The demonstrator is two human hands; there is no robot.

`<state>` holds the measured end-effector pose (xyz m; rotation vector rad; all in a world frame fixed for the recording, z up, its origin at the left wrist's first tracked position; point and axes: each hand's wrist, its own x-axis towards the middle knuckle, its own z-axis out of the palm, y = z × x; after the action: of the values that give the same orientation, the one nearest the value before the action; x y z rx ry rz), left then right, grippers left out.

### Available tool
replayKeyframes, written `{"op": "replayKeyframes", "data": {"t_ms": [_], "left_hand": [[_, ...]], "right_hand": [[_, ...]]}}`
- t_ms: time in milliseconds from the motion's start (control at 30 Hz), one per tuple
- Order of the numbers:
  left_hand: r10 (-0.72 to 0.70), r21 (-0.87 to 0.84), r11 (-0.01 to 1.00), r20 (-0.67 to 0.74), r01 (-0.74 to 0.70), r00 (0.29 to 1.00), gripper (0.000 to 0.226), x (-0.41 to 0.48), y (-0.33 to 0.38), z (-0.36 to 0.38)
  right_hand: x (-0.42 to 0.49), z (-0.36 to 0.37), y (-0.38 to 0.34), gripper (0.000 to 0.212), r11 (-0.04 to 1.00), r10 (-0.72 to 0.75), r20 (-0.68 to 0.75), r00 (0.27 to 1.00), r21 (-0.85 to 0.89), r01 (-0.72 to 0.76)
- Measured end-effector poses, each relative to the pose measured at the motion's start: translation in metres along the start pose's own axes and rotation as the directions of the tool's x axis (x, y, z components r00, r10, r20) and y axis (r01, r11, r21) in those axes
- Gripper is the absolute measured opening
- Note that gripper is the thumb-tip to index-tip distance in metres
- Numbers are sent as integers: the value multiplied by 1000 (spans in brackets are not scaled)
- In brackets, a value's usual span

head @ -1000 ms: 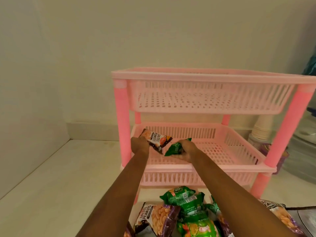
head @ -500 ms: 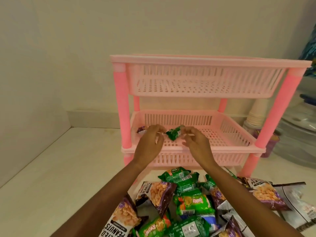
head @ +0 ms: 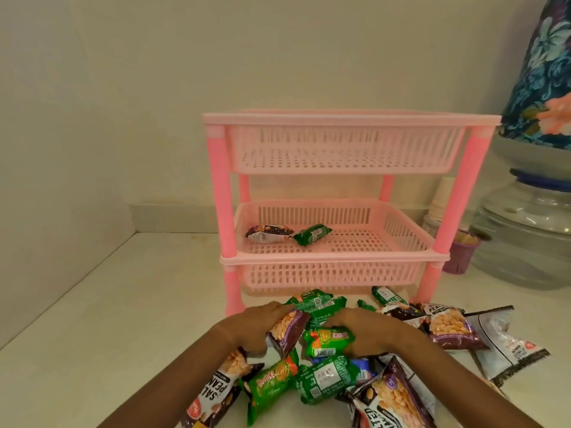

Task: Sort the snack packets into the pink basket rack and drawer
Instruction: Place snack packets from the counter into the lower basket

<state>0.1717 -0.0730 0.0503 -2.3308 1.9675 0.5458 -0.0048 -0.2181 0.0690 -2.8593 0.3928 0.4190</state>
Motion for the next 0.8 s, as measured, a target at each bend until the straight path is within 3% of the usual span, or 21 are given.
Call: {"op": "replayKeyframes", "data": {"t_ms": [200,333,433,533,667,800], "left_hand": [[70,24,997,-241,-66,968,63,6,7,6],[90,-132,979,-395,-154,914,66,-3,5,-9],[37,-303,928,-506,-218,862,73,-11,8,-33],[20,-375,869,-625,-323,780,73,-14,18,-60],[22,-263,903,-762,-339,648,72,-8,30,-91],[111,6,980,-841,-197,529,66,7,33,-108]], "right_hand": [[4,1,-3,54,998,-52,-103,993,-52,47],[-8,-8,4,58,993,-84,-275,958,55,102],[-16,-27,7,57,972,-71,-453,889,170,164],[-14,-53,10,56,959,-22,-669,743,196,205],[3,-81,20,56,986,54,-800,597,136,92],[27,-91,32,56,986,162,-770,618,109,-122]]}}
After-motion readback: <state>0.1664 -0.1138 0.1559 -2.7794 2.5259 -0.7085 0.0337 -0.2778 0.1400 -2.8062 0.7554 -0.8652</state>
